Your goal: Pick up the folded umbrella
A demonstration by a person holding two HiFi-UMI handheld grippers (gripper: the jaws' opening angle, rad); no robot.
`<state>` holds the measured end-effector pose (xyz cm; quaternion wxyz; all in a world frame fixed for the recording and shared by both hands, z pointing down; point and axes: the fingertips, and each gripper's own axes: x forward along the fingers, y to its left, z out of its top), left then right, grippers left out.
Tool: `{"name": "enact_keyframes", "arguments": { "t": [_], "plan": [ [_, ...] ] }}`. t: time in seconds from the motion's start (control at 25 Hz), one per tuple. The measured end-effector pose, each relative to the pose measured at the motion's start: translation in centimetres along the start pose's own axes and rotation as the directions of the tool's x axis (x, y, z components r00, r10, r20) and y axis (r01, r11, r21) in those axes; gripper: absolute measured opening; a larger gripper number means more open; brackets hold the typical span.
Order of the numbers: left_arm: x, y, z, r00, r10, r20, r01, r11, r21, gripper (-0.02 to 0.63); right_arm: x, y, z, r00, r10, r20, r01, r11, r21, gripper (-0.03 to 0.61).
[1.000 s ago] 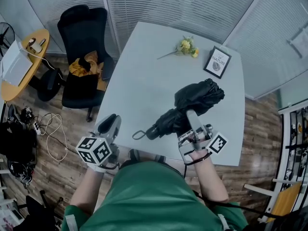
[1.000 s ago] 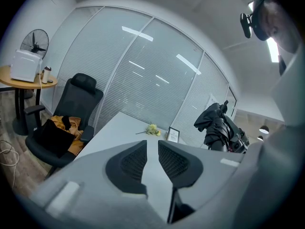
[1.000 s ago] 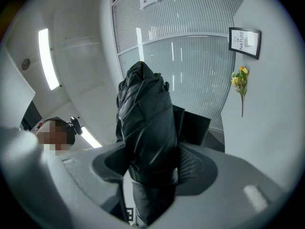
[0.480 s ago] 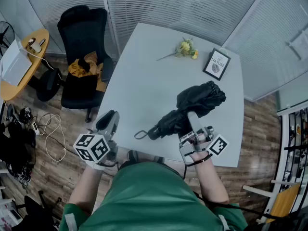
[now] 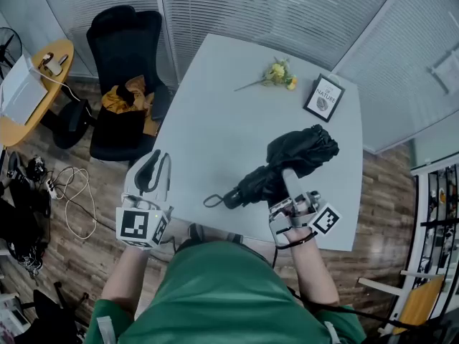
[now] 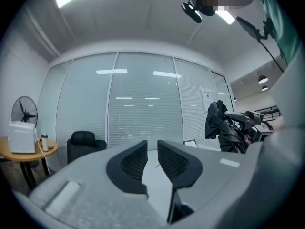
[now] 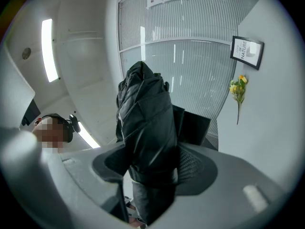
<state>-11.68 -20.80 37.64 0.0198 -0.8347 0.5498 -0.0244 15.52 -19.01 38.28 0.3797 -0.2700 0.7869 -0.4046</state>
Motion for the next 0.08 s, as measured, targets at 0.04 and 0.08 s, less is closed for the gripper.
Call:
{"name": "enact_keyframes", "arguments": {
  "t": [0.04, 0.08],
  "plan": [
    [0.11, 0.08, 0.80, 1.000, 0.003, 0.026, -0.004, 1.000, 0.031, 0.075, -0.02, -0.08, -0.02, 1.000, -0.003, 0.002, 0.003, 1.000, 0.000, 0.267],
    [0.22, 0.15, 1.57, 0.999, 0.005, 0.050, -0.008, 0.998, 0.058, 0.075, -0.04, -0.17, -0.04, 1.000, -0.005, 0.004, 0.005, 1.000, 0.000, 0.267]
  ]
}}
